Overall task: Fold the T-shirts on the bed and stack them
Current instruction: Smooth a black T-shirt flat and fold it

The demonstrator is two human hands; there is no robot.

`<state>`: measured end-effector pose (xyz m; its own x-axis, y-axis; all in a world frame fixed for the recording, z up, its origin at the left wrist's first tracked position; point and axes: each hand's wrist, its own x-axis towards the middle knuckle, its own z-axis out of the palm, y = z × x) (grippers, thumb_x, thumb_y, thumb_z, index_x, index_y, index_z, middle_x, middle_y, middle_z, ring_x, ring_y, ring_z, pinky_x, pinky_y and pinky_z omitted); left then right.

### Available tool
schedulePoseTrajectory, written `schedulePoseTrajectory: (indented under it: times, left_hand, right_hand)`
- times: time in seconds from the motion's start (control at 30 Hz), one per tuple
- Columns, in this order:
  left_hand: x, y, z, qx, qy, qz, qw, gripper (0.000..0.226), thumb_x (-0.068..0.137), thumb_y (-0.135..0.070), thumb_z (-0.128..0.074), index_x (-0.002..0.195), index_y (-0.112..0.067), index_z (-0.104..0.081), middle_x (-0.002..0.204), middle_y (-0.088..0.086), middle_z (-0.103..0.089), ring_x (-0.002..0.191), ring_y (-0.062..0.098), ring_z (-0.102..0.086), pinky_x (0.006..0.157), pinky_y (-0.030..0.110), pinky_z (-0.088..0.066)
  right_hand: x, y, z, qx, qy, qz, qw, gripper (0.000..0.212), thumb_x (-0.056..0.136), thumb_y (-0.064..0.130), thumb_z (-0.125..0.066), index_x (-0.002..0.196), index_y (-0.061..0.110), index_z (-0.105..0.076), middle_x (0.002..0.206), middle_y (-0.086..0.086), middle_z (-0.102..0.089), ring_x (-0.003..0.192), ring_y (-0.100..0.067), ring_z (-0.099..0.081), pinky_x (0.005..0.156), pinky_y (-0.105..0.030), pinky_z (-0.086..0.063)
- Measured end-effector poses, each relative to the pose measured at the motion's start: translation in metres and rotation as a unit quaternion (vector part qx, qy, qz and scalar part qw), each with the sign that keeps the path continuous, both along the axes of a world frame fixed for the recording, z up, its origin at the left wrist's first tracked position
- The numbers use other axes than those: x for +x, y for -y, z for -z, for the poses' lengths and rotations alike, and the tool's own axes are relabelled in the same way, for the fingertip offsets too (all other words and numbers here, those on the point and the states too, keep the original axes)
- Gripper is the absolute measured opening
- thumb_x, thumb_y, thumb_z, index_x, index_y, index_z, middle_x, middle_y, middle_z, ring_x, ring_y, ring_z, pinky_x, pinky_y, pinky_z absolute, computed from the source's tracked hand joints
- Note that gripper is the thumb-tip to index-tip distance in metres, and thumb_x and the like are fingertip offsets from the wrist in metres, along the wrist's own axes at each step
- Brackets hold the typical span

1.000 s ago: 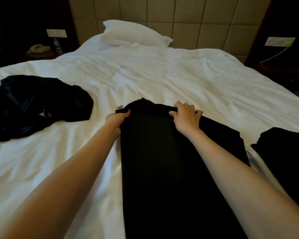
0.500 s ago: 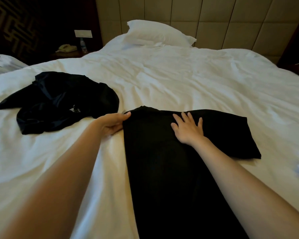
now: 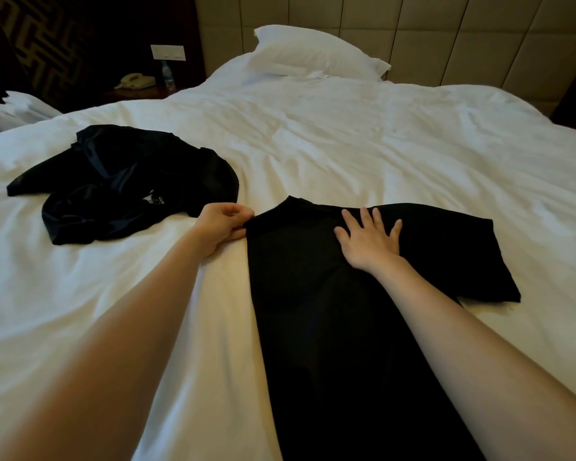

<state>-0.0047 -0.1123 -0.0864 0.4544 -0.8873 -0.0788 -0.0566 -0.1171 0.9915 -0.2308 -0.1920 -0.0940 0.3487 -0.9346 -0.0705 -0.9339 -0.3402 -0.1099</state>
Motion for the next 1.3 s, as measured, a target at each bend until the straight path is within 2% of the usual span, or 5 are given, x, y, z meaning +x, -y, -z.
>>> schedulePoseTrajectory:
  times: [0.2, 0.43, 0.6, 1.07, 1.3]
  left_hand:
    - [-0.011, 0.014, 0.002, -0.008, 0.007, -0.076, 0.997, 0.013, 0.100, -0.015, -0.042, 0.098, -0.006, -0.052, 0.085, 0.006, -0.054, 0.062, 0.012, -0.054, 0.046, 0.014, -0.048]
    - [-0.005, -0.004, -0.005, -0.062, -0.158, 0.011, 0.985, 0.030, 0.097, -0.029, -0.046, 0.123, -0.016, -0.039, 0.105, 0.006, -0.054, 0.091, 0.020, -0.059, 0.076, 0.028, -0.050]
    - [-0.008, -0.013, 0.015, -0.041, 0.177, 0.031, 0.983, 0.018, 0.086, -0.007, -0.064, 0.082, -0.023, -0.059, 0.089, -0.004, -0.059, 0.083, 0.006, -0.056, 0.076, 0.010, -0.045]
    - [-0.024, 0.016, 0.000, 0.053, 0.287, -0.130, 0.948, 0.022, 0.088, 0.005, -0.033, 0.095, -0.007, -0.051, 0.091, 0.005, -0.049, 0.087, 0.022, -0.044, 0.071, 0.028, -0.035]
    - [-0.061, 0.022, -0.027, 0.006, 0.592, -0.061, 0.804, 0.043, 0.085, 0.003, -0.043, 0.123, -0.014, -0.052, 0.134, 0.011, -0.044, 0.124, 0.031, -0.037, 0.098, 0.036, -0.028]
  right_hand:
    - [0.000, 0.001, 0.002, 0.005, 0.003, -0.001, 1.000, 0.054, 0.101, 0.046, -0.011, 0.152, 0.029, -0.002, 0.160, -0.004, 0.007, 0.146, -0.024, 0.014, 0.112, -0.055, 0.012]
    - [0.000, 0.001, 0.002, 0.015, 0.004, 0.000, 1.000, 0.054, 0.101, 0.046, -0.011, 0.152, 0.029, -0.001, 0.160, -0.004, 0.007, 0.146, -0.023, 0.014, 0.112, -0.054, 0.012]
    - [-0.002, 0.000, 0.005, 0.008, 0.008, 0.000, 1.000, 0.054, 0.101, 0.047, -0.010, 0.152, 0.029, -0.002, 0.160, -0.004, 0.006, 0.146, -0.023, 0.013, 0.112, -0.054, 0.012]
    - [-0.006, 0.004, -0.001, 0.027, 0.070, -0.021, 0.997, 0.054, 0.102, 0.044, -0.017, 0.152, 0.027, -0.002, 0.160, -0.005, 0.003, 0.147, -0.022, 0.010, 0.113, -0.053, 0.011]
    - [-0.030, 0.002, -0.024, -0.011, 0.178, -0.023, 0.984, 0.053, 0.101, 0.020, -0.032, 0.151, 0.019, -0.015, 0.159, -0.008, -0.005, 0.147, -0.021, 0.004, 0.117, -0.047, 0.001]
